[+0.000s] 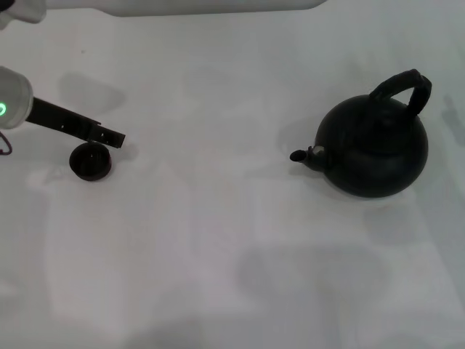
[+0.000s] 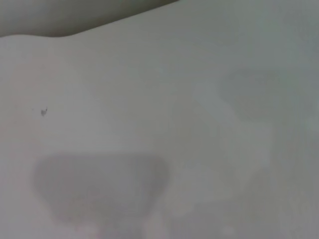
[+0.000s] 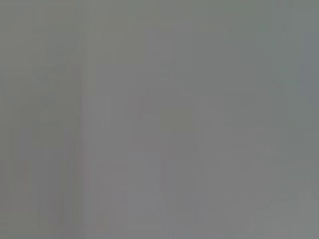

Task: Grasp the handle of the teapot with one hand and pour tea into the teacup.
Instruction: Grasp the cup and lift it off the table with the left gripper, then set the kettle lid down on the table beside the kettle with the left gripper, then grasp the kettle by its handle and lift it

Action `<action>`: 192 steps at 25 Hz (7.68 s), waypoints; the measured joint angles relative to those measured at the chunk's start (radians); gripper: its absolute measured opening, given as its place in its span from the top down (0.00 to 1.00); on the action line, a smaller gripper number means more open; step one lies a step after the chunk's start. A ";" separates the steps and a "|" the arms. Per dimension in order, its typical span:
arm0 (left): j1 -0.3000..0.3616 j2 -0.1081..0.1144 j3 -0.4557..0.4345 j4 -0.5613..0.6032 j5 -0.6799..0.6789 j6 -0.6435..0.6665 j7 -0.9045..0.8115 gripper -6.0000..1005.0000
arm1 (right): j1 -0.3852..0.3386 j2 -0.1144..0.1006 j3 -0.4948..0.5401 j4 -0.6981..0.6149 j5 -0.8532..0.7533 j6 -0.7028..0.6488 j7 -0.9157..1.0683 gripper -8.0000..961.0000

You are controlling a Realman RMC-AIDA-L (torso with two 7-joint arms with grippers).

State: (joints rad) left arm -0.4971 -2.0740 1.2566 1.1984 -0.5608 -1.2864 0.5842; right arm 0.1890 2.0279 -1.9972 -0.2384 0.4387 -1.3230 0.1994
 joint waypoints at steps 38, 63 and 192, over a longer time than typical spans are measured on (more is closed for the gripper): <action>-0.036 0.004 0.019 -0.057 0.048 -0.045 -0.021 0.27 | 0.003 0.000 0.003 -0.005 0.000 0.005 0.000 0.11; -0.323 -0.006 0.304 -0.286 -0.290 0.047 0.170 0.33 | 0.004 0.000 0.001 -0.007 0.000 0.003 0.000 0.11; 0.034 -0.008 0.005 -0.876 -2.098 0.261 1.652 0.23 | 0.104 -0.014 -0.060 0.105 -0.267 0.050 0.389 0.19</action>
State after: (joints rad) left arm -0.4627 -2.0816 1.2616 0.3222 -2.6591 -1.0252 2.2363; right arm 0.2926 2.0136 -2.0572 -0.1334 0.1717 -1.2729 0.5881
